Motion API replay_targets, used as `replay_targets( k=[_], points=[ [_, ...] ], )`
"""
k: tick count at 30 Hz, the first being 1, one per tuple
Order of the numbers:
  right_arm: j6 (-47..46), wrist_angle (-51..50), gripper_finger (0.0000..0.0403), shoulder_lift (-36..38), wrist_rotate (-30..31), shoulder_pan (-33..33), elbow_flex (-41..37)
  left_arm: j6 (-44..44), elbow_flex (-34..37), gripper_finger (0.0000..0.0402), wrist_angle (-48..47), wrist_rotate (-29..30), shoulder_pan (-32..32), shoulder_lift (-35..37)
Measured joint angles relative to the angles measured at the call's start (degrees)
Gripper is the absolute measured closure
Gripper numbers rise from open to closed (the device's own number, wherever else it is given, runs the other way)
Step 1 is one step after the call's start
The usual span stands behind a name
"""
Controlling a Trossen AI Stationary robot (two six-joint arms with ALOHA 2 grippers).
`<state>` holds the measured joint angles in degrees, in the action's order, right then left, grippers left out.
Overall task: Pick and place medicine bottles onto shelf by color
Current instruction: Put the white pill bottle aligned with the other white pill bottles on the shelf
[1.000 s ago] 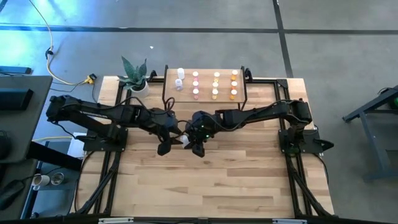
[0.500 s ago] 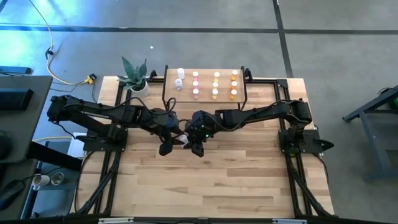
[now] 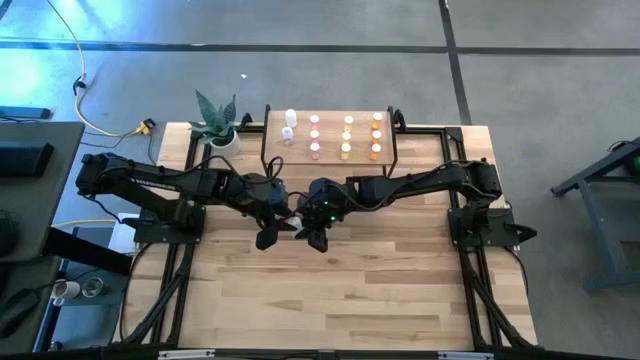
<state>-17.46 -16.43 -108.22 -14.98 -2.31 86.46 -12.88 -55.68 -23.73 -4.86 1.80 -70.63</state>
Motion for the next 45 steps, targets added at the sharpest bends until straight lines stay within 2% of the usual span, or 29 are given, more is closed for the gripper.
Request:
replay_targets(
  k=[4,8,13,16,24,32,40,45],
  points=[
    [0.79,-0.01,0.0277,0.0,0.08,0.0,0.0,0.3,0.0,0.0267,0.02,0.03,0.0,0.0],
    [1.66,-0.13,0.0244,-0.06,1.22,0.02,0.0,0.94,0.0,0.0268,-0.52,0.58,0.04,0.04],
    [1.51,-6.93,0.0188,-0.11,1.49,0.49,3.07,0.9,-0.02,0.0268,-2.36,4.34,0.0,0.16],
    [1.48,-11.95,0.0172,-0.11,1.54,0.83,5.64,0.85,-0.02,0.0268,-3.26,7.38,0.04,0.66],
    [3.49,-23.6,0.0167,-0.09,6.8,0.81,12.16,2.72,0.03,0.0268,-6.38,13.29,1.41,2.98],
    [3.39,-27.96,0.0167,-0.11,12.56,1.43,18.25,6.17,0.02,0.0268,-7.16,13.27,6.25,6.34],
    [2.74,-31.09,0.0167,-0.09,13.79,4.21,25.65,10.48,-0.02,0.0268,-6.95,13.36,12.12,8.76],
    [3.41,-34.51,0.0167,-0.05,17.74,6.22,30.8,13.39,-0.02,0.0268,-6.93,13.62,16.42,9.14]
  ],
)
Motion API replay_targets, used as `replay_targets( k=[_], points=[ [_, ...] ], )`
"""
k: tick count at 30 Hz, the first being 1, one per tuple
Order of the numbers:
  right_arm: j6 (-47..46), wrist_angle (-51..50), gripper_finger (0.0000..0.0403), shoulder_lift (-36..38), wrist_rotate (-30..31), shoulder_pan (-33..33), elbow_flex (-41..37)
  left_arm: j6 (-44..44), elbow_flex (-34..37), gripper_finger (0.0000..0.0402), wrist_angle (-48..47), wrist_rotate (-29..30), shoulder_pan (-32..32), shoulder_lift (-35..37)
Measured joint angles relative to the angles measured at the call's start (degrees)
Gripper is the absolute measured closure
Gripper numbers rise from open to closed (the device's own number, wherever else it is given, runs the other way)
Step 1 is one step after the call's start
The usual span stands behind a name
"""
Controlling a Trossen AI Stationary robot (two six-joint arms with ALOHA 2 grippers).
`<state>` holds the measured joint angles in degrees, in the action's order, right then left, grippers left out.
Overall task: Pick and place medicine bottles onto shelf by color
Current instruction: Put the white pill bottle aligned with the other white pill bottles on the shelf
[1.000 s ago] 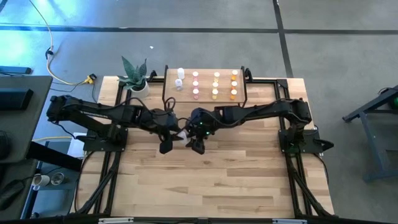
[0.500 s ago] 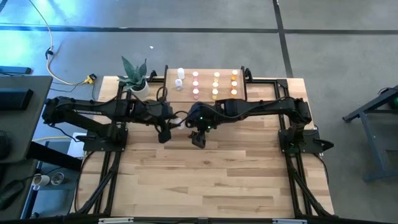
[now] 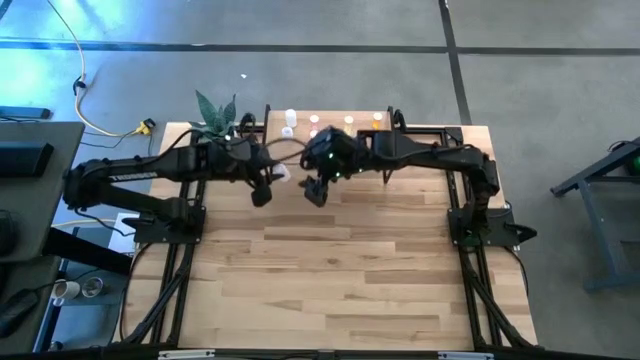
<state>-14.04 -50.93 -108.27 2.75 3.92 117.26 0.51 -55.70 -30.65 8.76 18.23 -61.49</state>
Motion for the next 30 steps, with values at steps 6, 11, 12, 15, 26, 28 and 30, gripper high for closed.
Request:
replay_targets(
  k=[6,11,12,15,26,28,30],
  points=[
    [0.18,-4.33,0.0167,0.0,6.06,2.59,6.06,3.04,0.0,0.0268,0.82,0.95,4.89,-0.04],
    [0.18,-6.36,0.0167,0.0,9.27,4.74,9.33,5.32,0.0,0.0268,1.03,0.14,7.59,-0.04],
    [0.18,-6.72,0.0167,0.0,9.6,5.1,9.7,6.06,0.0,0.0268,1.02,-0.63,8.05,-0.04],
    [0.21,-6.96,0.0167,0.0,11.16,6.2,10.25,7.63,-1.25,0.0268,0.38,-3.61,9.21,-0.45],
    [4.02,-7.88,0.0167,0.0,11.59,11.31,10.27,7.45,-7.78,0.0268,-1.91,-5.12,11.29,-8.28],
    [4.56,-8.4,0.0167,0.0,11.57,12.34,10.27,7.17,-7.98,0.0268,-1.75,-5.12,11.59,-9.51],
    [5.61,-8.68,0.0167,0.0,11.57,13.31,10.27,6.99,-7.98,0.0268,-1.93,-5.13,12.03,-10.66]
  ],
)
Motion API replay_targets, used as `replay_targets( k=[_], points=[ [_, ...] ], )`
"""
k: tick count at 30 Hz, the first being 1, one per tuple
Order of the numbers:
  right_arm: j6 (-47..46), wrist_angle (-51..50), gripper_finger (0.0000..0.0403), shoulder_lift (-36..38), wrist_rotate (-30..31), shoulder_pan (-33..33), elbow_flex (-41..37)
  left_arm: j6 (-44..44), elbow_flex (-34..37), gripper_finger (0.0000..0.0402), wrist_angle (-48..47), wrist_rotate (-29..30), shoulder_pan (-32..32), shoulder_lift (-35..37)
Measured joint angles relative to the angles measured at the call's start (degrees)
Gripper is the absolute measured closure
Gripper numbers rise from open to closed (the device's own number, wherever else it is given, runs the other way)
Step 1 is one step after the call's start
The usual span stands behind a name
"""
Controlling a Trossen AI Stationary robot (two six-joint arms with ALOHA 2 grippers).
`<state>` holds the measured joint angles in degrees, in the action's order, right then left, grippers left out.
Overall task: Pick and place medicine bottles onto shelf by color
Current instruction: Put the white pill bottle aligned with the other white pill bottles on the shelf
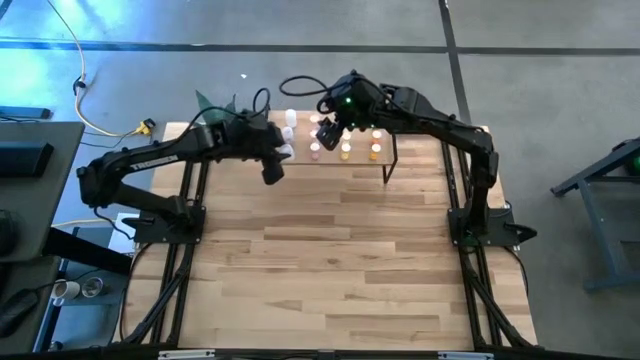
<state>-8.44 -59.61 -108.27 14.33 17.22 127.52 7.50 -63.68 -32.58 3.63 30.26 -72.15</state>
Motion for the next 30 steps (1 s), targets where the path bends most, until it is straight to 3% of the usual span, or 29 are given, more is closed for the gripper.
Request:
replay_targets(
  k=[12,30],
  points=[
    [2.12,-0.61,0.0167,0.0,-0.2,3.86,0.0,-1.43,-0.04,0.0268,0.12,-0.03,2.47,-5.7],
    [3.55,-0.76,0.0167,0.0,-0.23,3.92,-0.02,-1.48,-0.08,0.0247,0.49,0.01,2.74,-6.02]
  ],
)
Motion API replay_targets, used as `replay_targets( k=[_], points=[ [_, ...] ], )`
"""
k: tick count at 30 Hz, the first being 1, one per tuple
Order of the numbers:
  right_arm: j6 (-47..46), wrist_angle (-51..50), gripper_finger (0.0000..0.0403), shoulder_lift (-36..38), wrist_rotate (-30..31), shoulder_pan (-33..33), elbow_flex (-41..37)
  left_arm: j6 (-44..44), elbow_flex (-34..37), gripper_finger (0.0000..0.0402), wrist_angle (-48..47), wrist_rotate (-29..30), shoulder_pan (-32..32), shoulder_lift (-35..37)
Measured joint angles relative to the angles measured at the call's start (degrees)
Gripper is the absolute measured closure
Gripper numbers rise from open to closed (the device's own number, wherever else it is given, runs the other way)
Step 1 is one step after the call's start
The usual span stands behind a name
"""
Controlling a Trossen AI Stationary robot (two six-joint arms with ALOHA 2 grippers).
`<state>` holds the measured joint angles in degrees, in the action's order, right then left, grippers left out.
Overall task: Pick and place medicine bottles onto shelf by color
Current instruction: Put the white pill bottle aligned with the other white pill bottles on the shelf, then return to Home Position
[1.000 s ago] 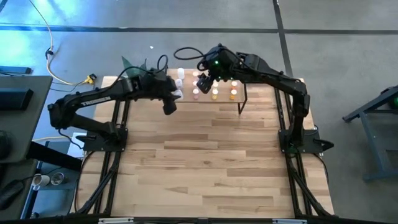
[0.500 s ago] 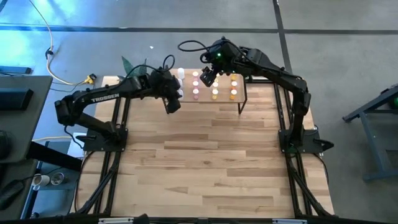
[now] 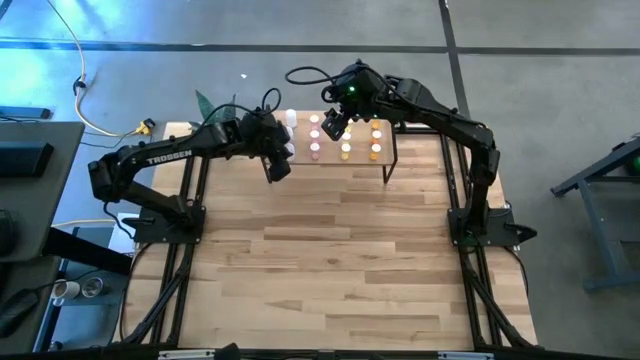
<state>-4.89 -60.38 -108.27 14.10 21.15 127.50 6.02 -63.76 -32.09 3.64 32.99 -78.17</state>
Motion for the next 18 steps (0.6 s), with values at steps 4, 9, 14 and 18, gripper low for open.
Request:
replay_targets(
  k=[4,9,14,18],
  points=[
    [0.0,-0.02,0.0167,0.0,-0.86,0.0,0.0,0.0,0.06,0.0234,0.03,0.07,0.0,-0.11],
    [0.0,-0.24,0.0167,0.0,-0.98,0.0,-0.02,-0.92,0.08,0.0221,-0.05,0.37,0.0,-0.11],
    [-0.04,-0.35,0.0167,0.0,-0.99,-0.02,-0.02,-0.89,-1.43,0.0218,-0.2,2.01,0.0,0.33],
    [-0.12,-0.77,0.0167,0.0,-1.0,-0.03,-0.02,-0.87,-4.63,0.0218,-3.72,1.96,0.0,0.33]
  ],
)
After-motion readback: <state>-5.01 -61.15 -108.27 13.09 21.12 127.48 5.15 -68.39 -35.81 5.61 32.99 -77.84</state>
